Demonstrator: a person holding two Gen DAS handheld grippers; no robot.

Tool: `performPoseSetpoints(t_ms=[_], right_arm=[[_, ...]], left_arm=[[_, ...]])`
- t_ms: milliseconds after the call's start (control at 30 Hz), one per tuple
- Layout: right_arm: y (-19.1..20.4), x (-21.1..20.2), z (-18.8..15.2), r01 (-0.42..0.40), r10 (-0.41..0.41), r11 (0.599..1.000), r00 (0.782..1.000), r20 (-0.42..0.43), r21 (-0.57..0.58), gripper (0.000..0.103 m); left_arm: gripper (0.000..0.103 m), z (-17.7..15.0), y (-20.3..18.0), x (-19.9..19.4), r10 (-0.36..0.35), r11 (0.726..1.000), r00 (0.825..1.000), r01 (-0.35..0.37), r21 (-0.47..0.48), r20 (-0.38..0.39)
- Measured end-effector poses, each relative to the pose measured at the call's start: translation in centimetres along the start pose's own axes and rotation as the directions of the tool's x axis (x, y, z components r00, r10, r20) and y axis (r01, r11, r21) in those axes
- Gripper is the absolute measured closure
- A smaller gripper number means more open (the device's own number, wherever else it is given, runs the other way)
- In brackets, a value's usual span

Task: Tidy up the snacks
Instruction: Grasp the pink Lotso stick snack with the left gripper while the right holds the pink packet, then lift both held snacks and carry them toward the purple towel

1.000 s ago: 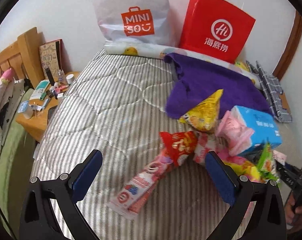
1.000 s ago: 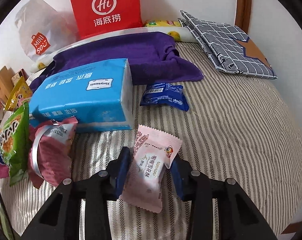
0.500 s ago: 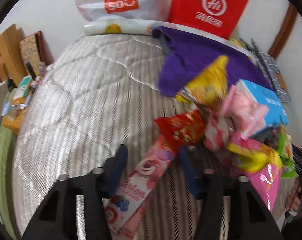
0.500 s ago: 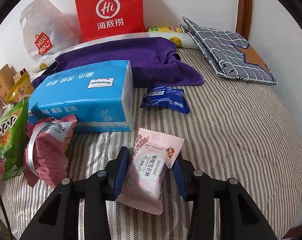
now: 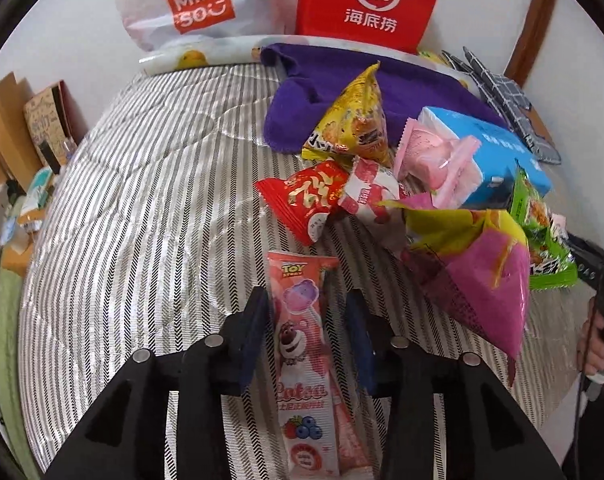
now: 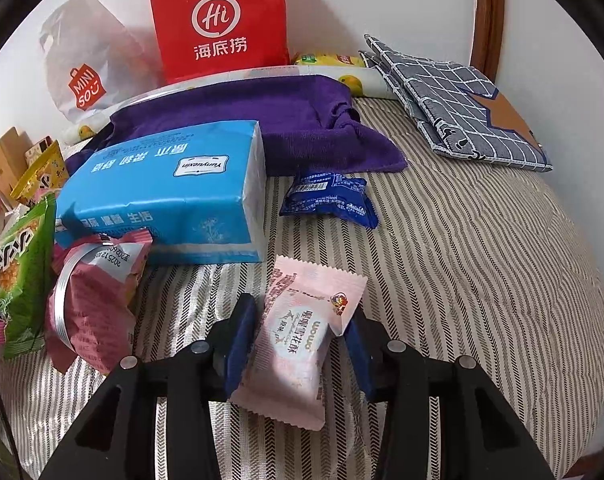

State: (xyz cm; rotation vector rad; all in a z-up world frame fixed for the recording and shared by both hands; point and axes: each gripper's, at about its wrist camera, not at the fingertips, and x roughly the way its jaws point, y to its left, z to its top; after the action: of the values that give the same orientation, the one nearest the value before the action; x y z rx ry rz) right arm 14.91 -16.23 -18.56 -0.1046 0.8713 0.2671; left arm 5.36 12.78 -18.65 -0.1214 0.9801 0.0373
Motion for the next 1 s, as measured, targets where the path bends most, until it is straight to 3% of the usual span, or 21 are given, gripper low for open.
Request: performPoseSetpoints(t_ms=[67,100,167,233,367,433,500,600,733,1000], right_arm=[[-0.1,-0.2,-0.1,0.026,-0.026,1.000,1.000,-0.005,-0.015,0.039],[-0.5,-0.4,-0.2,0.017,-0.018,1.000,1.000,-0.018,-0.007,0.039],[-1.3,-0.6,-0.5,-0.039,0.040,0.999,0.998,-0.039,0.027,0.038],[-1.8,-1.0,-0.9,-0.055,0.057,0.997,0.998,-0.036,0.051,0.038],[-1.1,-1.1,-1.4,-0.007,0.007,1.000,1.000,-0.030,-0.006,0.038],[-0.5,-1.1,-1.5,0.004,-0.005,1.000,1.000,-0.006,-0.029,0.045],[-0.3,-1.1,-1.4,-0.009,0.009,0.999,1.000,0.004,-0.031,0.060],[-0.3,-0.9,-1.1,0.010,-0.009,1.000,1.000,0.020,-0.028,0.061],[-0.6,-0.9,-1.2,0.013,-0.013,1.000,1.000,0.025,-0.013,0.063],[-1.6,-2.7,-0.7,0.012,-0.013,1.000,0.999,0.034,0.021,0.068]], left_arm=[[0.062,-0.2,-0.6,0.1,0.041,0.999,0.999,-0.042,0.026,0.014],[0.062,-0.3,-0.8,0.1,0.058,0.998,0.998,-0.058,0.032,0.021],[0.076,-0.6,-0.9,0.0,0.097,0.995,0.994,-0.098,0.020,0.041],[0.078,-0.7,-0.8,0.0,0.104,0.994,0.993,-0.105,0.011,0.059],[0.079,-0.4,-0.5,0.2,0.131,0.991,0.988,-0.131,-0.012,0.078],[0.079,-0.2,-0.5,0.4,0.156,0.988,0.984,-0.155,-0.019,0.091],[0.078,0.0,-0.2,0.5,0.166,0.986,0.981,-0.163,-0.034,0.100],[0.076,0.0,0.4,0.5,0.159,0.985,0.981,-0.151,-0.079,0.113],[0.078,-0.1,0.2,0.5,0.162,0.985,0.980,-0.155,-0.071,0.118],[0.080,0.0,1.1,-1.1,0.101,0.990,0.990,-0.091,-0.106,0.100]])
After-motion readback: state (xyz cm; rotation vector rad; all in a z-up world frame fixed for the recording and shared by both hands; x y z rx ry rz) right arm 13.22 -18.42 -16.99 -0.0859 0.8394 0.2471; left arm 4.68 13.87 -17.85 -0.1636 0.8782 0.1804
